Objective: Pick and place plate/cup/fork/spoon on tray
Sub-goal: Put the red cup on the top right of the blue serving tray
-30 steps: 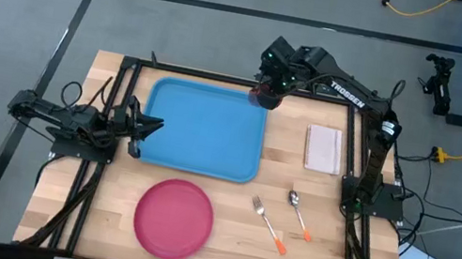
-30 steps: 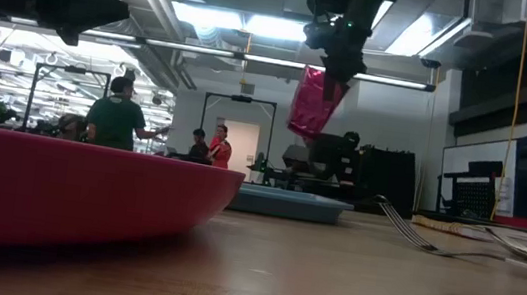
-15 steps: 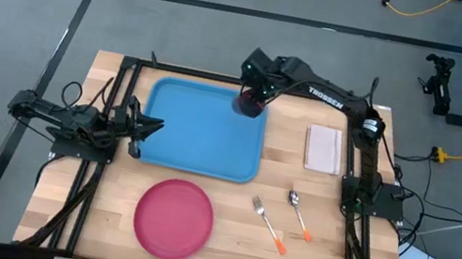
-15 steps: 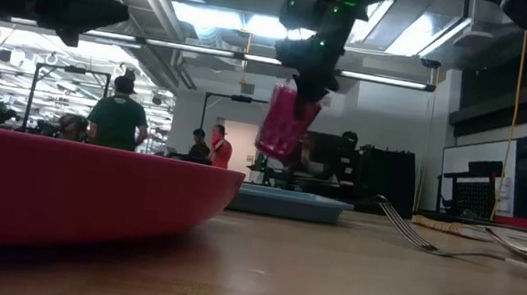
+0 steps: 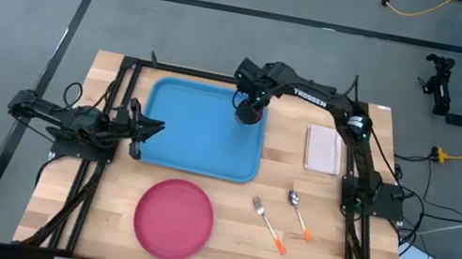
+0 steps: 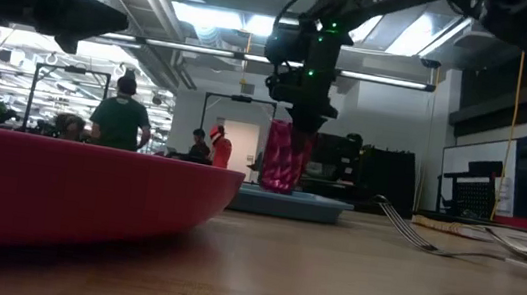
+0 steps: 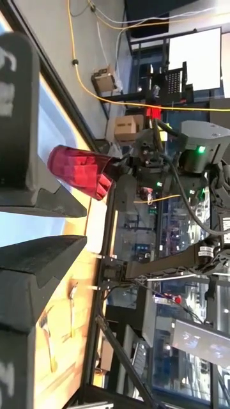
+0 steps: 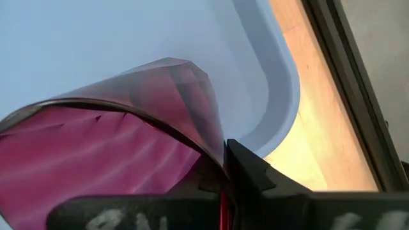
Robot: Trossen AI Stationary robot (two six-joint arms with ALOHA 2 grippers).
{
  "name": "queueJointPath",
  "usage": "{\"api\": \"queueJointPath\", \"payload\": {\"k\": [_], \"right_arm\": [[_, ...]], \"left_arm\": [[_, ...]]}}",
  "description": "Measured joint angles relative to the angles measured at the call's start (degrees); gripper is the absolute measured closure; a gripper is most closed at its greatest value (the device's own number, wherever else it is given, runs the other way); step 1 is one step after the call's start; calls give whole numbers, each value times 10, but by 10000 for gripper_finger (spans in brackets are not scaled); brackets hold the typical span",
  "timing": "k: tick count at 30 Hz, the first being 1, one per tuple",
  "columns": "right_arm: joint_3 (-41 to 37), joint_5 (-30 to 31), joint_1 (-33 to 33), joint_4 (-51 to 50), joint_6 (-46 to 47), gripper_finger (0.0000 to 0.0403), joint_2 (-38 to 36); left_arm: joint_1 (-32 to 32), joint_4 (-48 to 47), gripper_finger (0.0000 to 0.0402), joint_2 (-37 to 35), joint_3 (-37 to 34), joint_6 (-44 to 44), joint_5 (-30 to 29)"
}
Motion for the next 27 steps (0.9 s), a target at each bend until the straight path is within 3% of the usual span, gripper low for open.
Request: {"api": "queueJointPath", "payload": {"k": [8, 27], "right_arm": [[0, 0, 2, 0, 17, 365, 0], [15, 4, 2, -10, 29, 361, 0]], "left_arm": [[0, 1, 352, 0, 0, 0, 0], [0, 1, 352, 0, 0, 1, 0]]}}
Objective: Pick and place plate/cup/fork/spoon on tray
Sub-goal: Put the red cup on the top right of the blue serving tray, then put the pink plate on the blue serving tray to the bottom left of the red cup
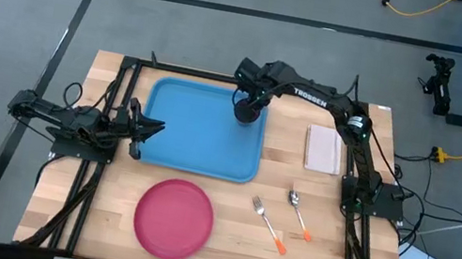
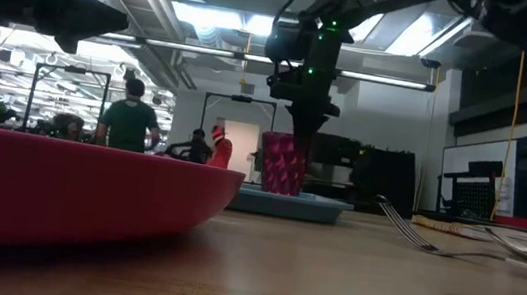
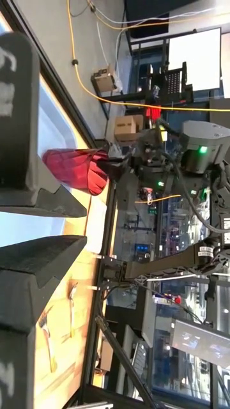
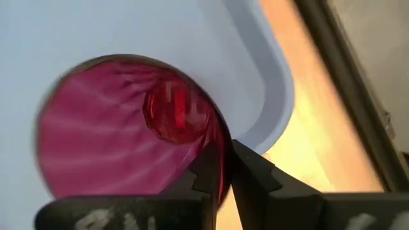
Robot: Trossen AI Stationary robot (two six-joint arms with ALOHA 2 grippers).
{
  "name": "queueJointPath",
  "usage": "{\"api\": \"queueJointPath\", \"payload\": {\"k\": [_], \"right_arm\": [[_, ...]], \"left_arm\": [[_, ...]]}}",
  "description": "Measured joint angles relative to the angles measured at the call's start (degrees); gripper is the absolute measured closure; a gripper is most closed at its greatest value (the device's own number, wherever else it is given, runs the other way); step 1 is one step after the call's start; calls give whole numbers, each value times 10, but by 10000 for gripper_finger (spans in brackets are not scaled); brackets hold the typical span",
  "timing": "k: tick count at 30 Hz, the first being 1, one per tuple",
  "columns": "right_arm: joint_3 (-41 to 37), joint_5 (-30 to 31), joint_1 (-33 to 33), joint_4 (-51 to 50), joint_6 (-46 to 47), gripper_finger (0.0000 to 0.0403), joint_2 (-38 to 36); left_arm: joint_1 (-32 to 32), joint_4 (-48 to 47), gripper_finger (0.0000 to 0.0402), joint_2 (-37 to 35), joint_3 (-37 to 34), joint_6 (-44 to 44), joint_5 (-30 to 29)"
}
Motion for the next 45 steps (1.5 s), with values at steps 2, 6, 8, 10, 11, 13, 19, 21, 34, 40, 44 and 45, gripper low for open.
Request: {"api": "queueJointPath", "payload": {"k": [2, 6, 8, 10, 11, 13, 19, 21, 34, 40, 44, 45], "right_arm": [[18, 1, 0, -2, 0, 361, 0], [63, 1, 0, -10, 1, 361, -1], [83, 1, 0, -26, 1, 361, -1], [96, 1, 0, -37, 1, 361, -1], [98, 1, 0, -43, 1, 361, -1], [100, 1, 0, -56, 1, 361, -1], [100, 0, 5, -120, 54, 361, -1], [100, 0, 14, -177, 92, 361, -1], [-73, -23, 181, -219, 107, 361, -111], [-262, 5, 280, -220, 277, 361, -215], [-383, 5, 351, -211, 433, 361, -274], [-411, 1, 369, -205, 474, 361, -284]], "left_arm": [[0, 0, 352, 0, 0, 0, 0], [0, 0, 352, 0, 0, 0, 0], [0, 0, 352, 0, 0, 0, 0], [0, 0, 352, 0, 0, 0, 0], [0, 0, 352, 0, 0, 0, 0], [0, 0, 352, 0, 0, 0, 0], [0, 0, 352, 0, 0, 0, 0], [0, 0, 352, 0, 0, 0, 0], [0, 4, 352, 0, 0, -15, 0], [0, 4, 352, 0, 0, -28, 4], [0, 5, 352, 0, 0, -28, 4], [0, 5, 352, 0, 0, -28, 4]]}}
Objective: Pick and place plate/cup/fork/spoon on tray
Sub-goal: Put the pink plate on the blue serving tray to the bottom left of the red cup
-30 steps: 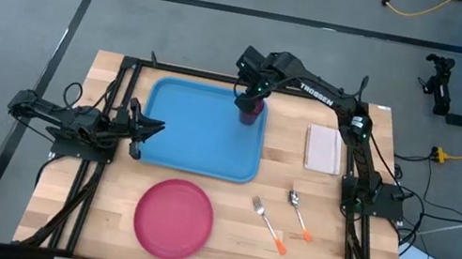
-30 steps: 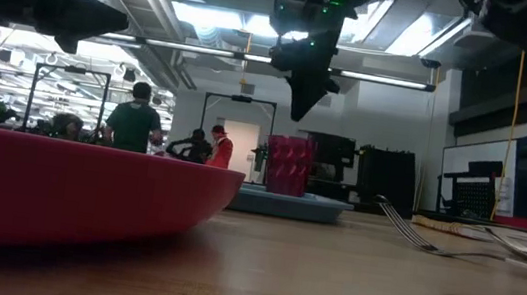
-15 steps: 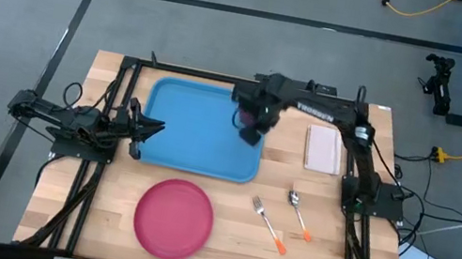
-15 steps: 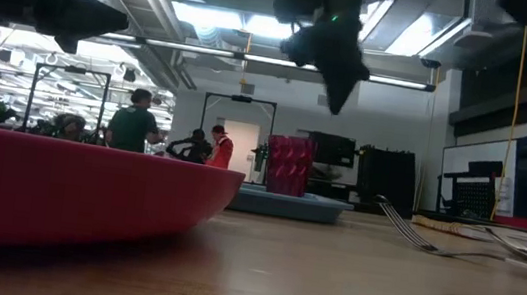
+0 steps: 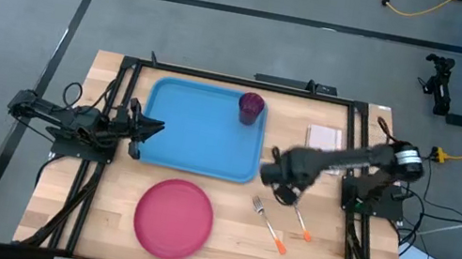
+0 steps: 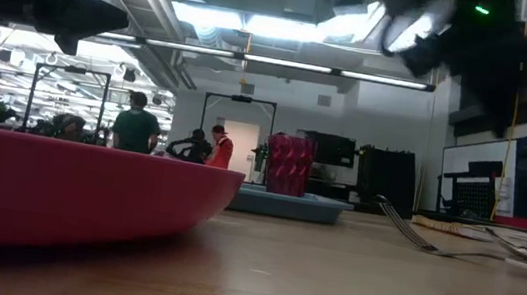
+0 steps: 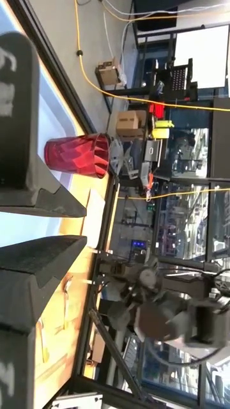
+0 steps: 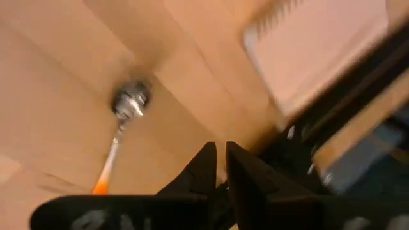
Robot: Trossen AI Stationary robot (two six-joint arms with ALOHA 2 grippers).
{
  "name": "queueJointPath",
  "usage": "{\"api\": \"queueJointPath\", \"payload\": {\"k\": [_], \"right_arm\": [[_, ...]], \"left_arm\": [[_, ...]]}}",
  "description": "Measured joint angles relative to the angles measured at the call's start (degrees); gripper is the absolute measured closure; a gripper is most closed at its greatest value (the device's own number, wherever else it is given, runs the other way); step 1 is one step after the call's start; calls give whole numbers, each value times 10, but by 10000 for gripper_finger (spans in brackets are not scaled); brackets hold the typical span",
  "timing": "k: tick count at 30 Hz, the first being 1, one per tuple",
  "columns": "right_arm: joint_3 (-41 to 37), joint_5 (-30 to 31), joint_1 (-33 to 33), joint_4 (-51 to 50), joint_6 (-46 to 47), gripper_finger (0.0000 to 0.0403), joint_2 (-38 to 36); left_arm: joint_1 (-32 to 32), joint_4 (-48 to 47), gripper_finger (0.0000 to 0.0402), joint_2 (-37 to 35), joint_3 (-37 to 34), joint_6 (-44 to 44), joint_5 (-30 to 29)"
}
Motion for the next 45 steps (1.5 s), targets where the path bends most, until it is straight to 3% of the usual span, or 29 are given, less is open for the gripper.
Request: {"api": "queueJointPath", "payload": {"k": [5, 8, 13, 19, 24, 27, 31, 36, 42, 45], "right_arm": [[-99, -78, 73, 82, 155, 361, -33], [-134, -84, 109, 168, 203, 361, -40], [-162, -80, 148, 322, 218, 361, -40], [-148, -81, 154, 430, 246, 361, -40], [-145, -60, 154, 408, 230, 361, -40], [-145, -58, 154, 397, 229, 361, -40], [-145, -26, 154, 397, 227, 361, -40], [-145, 1, 154, 397, 227, 361, -40], [-145, 38, 154, 363, 221, 361, -40], [-145, 88, 152, 346, 183, 361, -40]], "left_arm": [[0, 0, 352, 0, 0, -3, 0], [0, 0, 352, 0, 0, -3, 0], [0, 1, 352, 0, 0, -4, 0], [0, 1, 352, 0, 0, -4, 0], [0, 3, 352, 0, 0, -12, 0], [0, 8, 352, 0, 0, -69, 15], [0, 28, 352, 1, 0, -128, 100], [0, 159, 352, 16, 1, -131, 226], [-1, 178, 352, 94, 44, -109, 250], [-8, 177, 352, 167, 87, -108, 290]]}}
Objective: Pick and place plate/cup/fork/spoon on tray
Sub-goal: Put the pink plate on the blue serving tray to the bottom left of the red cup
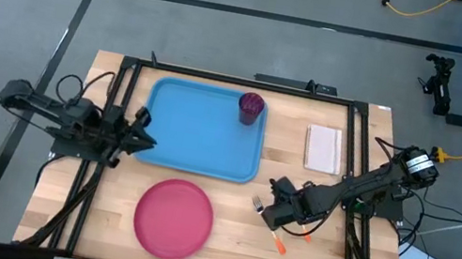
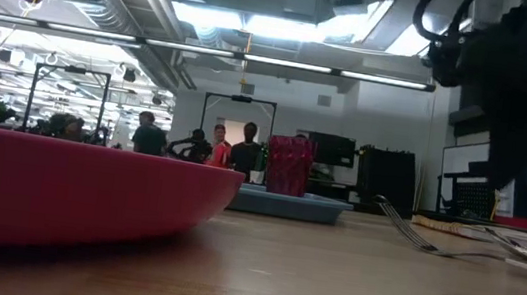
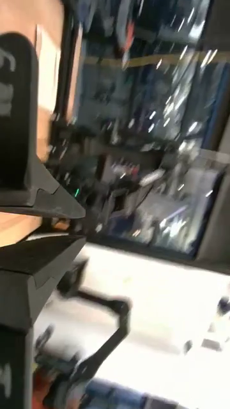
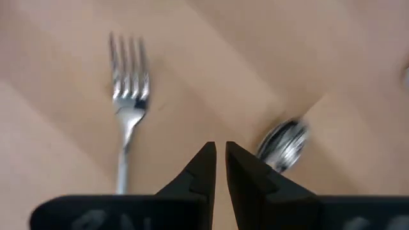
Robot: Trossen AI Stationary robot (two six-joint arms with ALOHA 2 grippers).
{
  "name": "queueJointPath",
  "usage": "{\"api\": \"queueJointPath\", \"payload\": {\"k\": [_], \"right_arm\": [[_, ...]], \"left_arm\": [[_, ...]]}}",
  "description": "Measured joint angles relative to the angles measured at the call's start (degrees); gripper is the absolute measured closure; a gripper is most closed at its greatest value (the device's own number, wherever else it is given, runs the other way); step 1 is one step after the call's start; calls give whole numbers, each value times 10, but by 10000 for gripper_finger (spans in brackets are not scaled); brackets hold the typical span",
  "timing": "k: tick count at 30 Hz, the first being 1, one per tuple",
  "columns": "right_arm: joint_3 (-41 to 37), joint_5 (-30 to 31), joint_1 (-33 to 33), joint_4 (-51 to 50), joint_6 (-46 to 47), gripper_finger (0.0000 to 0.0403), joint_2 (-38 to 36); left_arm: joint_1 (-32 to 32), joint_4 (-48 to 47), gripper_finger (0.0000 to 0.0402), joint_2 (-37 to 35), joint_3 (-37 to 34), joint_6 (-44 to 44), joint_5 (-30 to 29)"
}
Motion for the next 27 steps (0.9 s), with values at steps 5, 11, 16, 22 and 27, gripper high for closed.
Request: {"api": "queueJointPath", "payload": {"k": [5, 11, 16, 22, 27], "right_arm": [[0, 71, -7, -19, -37, 361, 0], [0, 156, -7, -34, -47, 361, 0], [0, 172, -7, -54, -49, 361, 0], [0, 172, -7, -53, -46, 361, 0], [0, 169, -2, -46, -45, 361, 0]], "left_arm": [[-21, -6, 352, 152, 91, 4, 7], [-46, -133, 352, 304, 210, 4, 12], [-60, -273, 352, 382, 301, 0, 7], [-81, -375, 352, 445, 381, -16, -25], [-93, -489, 352, 477, 430, -115, -38]]}}
